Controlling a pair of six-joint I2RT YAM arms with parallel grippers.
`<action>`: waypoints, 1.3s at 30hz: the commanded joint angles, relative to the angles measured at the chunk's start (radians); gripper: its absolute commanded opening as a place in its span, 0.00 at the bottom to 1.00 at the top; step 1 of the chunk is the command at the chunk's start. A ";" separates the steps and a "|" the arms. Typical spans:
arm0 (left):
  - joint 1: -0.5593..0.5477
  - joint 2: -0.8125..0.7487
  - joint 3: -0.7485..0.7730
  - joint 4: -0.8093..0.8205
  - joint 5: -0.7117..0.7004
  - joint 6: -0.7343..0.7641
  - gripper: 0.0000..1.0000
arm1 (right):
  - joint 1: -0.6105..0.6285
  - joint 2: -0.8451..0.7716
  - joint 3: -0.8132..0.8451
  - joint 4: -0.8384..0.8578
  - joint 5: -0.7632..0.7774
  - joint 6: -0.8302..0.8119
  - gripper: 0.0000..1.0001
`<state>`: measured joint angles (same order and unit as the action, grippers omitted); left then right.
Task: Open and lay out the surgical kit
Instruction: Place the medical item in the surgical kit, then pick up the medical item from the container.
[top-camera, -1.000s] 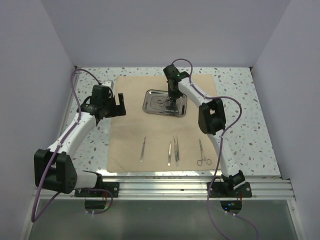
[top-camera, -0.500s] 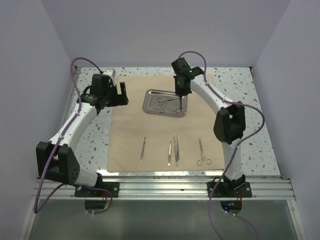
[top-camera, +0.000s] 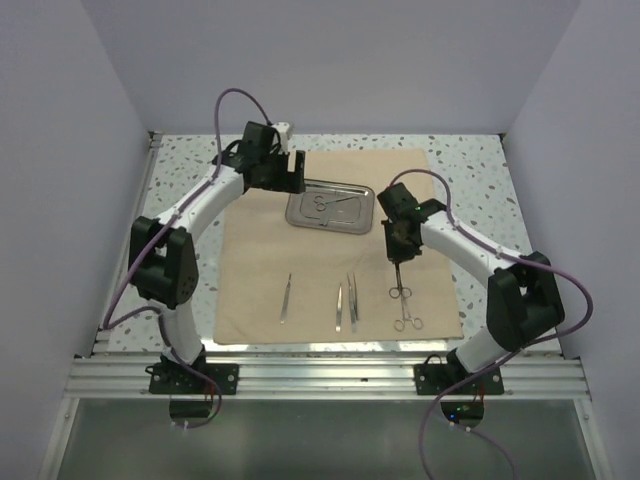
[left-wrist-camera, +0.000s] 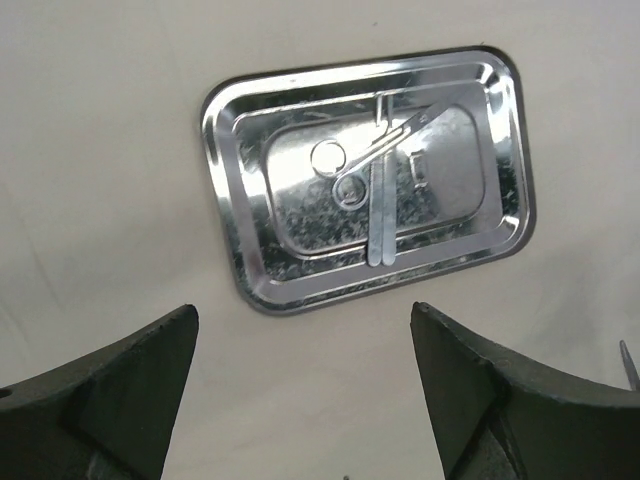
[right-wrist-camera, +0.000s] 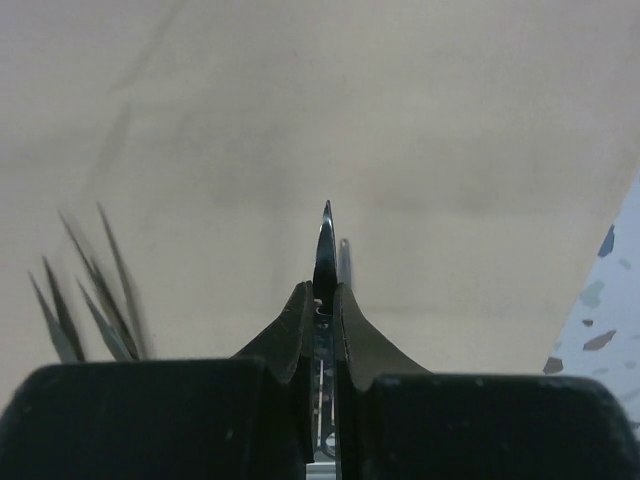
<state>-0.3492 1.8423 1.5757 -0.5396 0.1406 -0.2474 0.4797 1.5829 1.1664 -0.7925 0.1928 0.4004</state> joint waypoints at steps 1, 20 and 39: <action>-0.060 0.087 0.164 -0.013 0.024 0.026 0.90 | 0.002 -0.113 -0.102 0.058 -0.015 0.026 0.00; -0.281 0.416 0.435 0.007 -0.138 0.191 0.89 | 0.002 -0.231 -0.231 -0.020 -0.072 0.043 0.84; -0.234 0.635 0.579 0.066 -0.179 0.272 0.87 | 0.002 -0.187 -0.174 -0.122 -0.039 0.046 0.82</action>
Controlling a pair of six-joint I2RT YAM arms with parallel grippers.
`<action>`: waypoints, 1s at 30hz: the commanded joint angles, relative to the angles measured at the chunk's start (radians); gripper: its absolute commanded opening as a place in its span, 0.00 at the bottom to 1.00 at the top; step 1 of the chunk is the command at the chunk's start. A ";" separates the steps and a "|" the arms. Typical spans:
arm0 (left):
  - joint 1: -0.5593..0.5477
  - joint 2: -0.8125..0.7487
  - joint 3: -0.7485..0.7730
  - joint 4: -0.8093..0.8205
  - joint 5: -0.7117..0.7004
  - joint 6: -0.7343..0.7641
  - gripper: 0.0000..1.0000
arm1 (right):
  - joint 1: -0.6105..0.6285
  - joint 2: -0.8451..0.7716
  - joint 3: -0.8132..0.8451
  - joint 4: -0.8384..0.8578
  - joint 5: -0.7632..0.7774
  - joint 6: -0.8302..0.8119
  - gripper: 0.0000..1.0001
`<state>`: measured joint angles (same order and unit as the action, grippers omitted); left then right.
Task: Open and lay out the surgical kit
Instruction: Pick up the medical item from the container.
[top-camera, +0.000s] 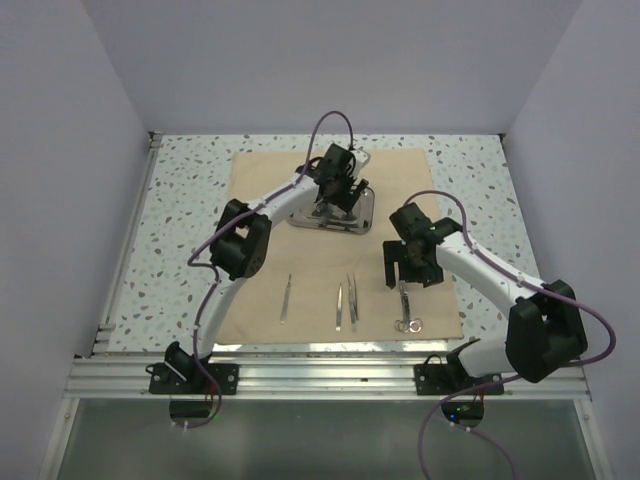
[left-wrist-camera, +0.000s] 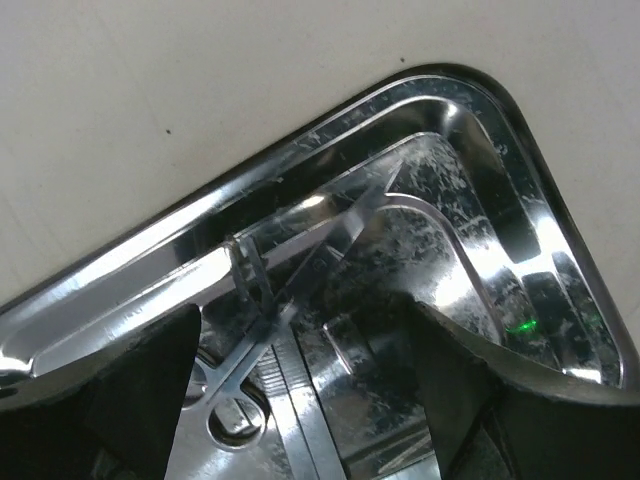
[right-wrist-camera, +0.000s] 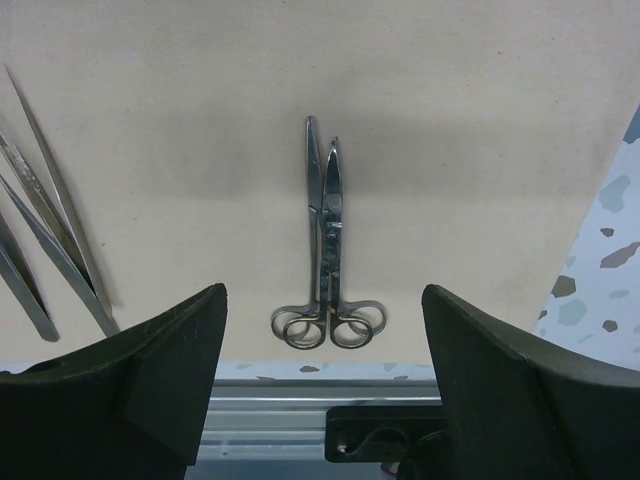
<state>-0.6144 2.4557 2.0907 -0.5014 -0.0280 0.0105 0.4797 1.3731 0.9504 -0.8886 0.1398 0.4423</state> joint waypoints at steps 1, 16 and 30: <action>0.042 0.029 0.069 0.027 -0.009 0.011 0.87 | 0.003 0.032 0.047 -0.026 0.015 0.004 0.82; 0.077 0.088 0.026 -0.015 0.102 0.009 0.54 | 0.002 0.113 0.102 -0.027 0.018 0.003 0.81; 0.076 0.055 -0.041 -0.049 0.096 -0.003 0.00 | 0.002 0.139 0.094 -0.003 0.011 -0.011 0.80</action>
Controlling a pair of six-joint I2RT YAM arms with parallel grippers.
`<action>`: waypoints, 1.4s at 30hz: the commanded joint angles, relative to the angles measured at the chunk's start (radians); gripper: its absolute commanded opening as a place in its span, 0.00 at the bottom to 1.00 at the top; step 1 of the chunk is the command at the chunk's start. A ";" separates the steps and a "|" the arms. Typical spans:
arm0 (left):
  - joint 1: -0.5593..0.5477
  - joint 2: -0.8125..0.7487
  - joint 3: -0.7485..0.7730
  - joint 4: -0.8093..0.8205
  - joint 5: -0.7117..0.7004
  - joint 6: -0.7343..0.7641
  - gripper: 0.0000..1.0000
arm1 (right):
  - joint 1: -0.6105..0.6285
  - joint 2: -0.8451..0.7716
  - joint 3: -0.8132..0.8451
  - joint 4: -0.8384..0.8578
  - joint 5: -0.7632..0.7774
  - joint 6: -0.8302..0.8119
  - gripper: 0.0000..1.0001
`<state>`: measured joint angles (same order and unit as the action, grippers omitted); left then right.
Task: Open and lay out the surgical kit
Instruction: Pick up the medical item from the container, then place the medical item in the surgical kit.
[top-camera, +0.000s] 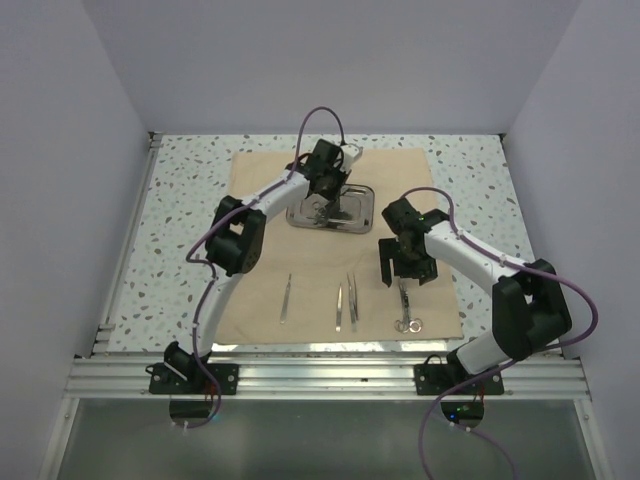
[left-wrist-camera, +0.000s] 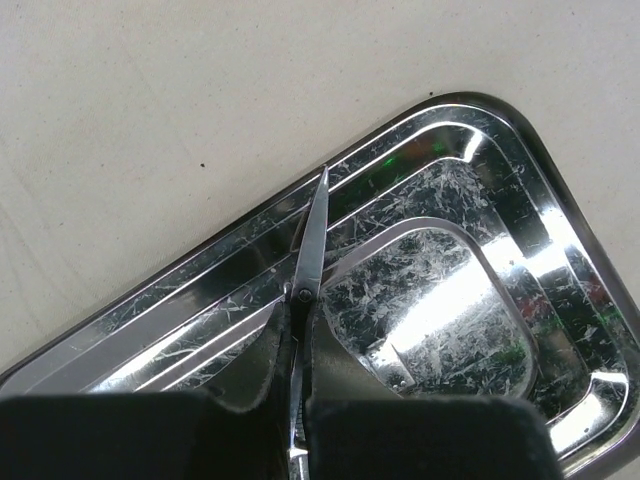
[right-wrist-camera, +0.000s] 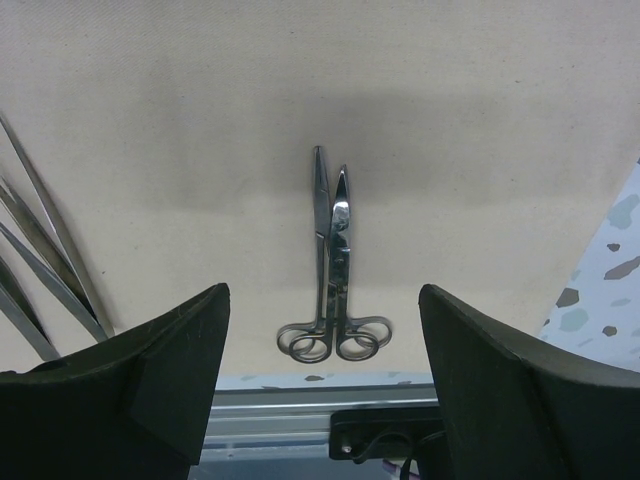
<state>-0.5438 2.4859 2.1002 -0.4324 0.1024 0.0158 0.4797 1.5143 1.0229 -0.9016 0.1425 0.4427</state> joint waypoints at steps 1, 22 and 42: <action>0.005 0.016 -0.049 -0.118 -0.043 -0.008 0.00 | 0.002 -0.003 0.022 0.010 0.008 -0.013 0.80; 0.005 -0.182 0.015 -0.201 -0.360 -0.114 0.00 | 0.002 -0.106 -0.017 0.049 -0.063 0.030 0.80; -0.282 -0.446 -0.166 -0.410 -0.451 -0.750 0.00 | 0.000 -0.359 0.273 -0.233 0.172 0.223 0.85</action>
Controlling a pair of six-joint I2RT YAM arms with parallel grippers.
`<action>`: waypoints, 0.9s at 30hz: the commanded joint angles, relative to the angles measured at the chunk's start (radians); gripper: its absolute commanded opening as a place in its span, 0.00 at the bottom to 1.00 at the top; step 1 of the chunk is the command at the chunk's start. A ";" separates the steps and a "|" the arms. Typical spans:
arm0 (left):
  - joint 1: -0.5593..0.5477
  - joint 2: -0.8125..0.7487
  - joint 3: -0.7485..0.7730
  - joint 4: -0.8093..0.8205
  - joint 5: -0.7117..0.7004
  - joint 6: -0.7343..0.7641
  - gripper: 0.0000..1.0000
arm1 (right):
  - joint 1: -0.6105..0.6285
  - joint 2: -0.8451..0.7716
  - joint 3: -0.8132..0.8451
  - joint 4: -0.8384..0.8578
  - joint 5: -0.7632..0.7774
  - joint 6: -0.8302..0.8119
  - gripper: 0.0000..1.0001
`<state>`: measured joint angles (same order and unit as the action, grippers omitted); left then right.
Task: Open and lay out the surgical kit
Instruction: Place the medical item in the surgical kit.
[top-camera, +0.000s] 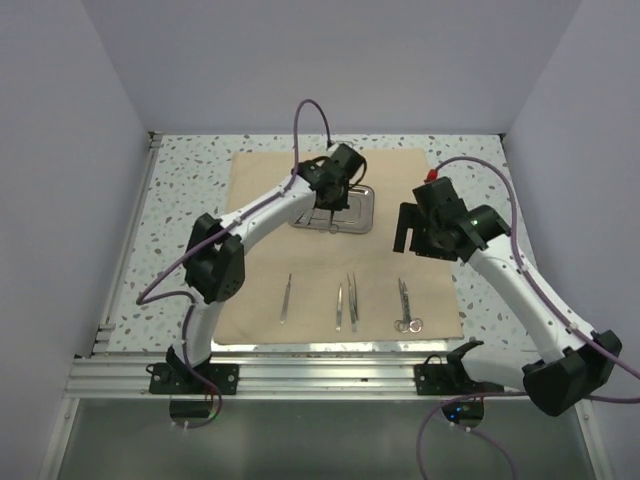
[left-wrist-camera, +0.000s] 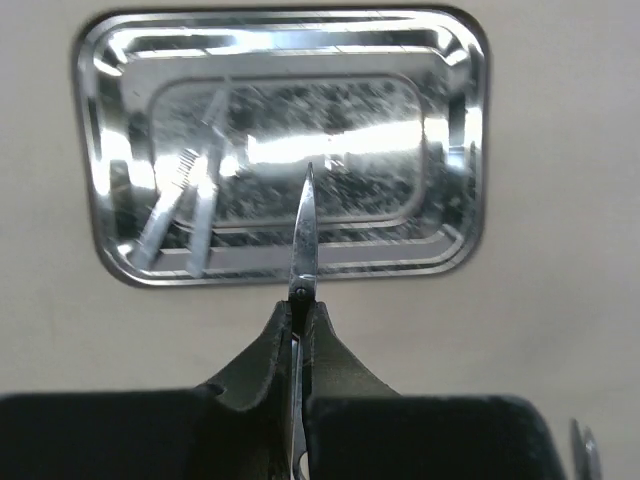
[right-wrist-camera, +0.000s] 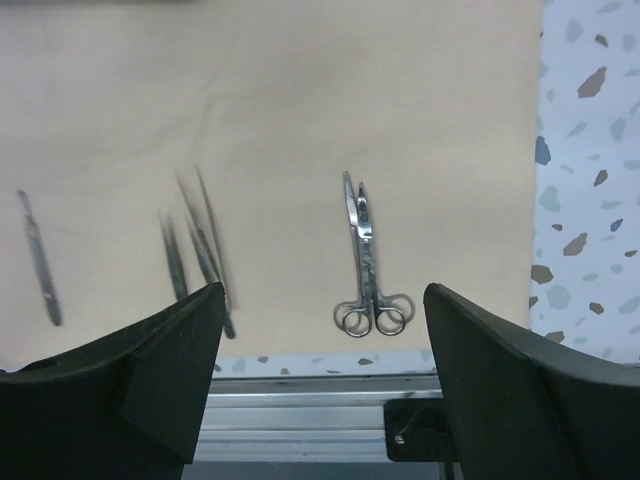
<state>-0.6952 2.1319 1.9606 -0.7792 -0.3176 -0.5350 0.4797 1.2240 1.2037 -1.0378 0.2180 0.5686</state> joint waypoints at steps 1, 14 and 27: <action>-0.159 -0.098 -0.029 -0.075 -0.037 -0.235 0.00 | 0.002 -0.080 0.109 -0.113 0.104 0.114 0.85; -0.498 -0.050 -0.155 -0.137 -0.072 -0.772 0.00 | 0.000 -0.256 0.165 -0.242 0.159 0.228 0.86; -0.564 0.042 -0.221 0.239 -0.026 -0.830 0.00 | 0.000 -0.366 0.258 -0.338 0.239 0.172 0.88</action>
<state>-1.2678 2.1704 1.6886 -0.6670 -0.3210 -1.3323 0.4789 0.8883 1.4014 -1.3403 0.4000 0.7517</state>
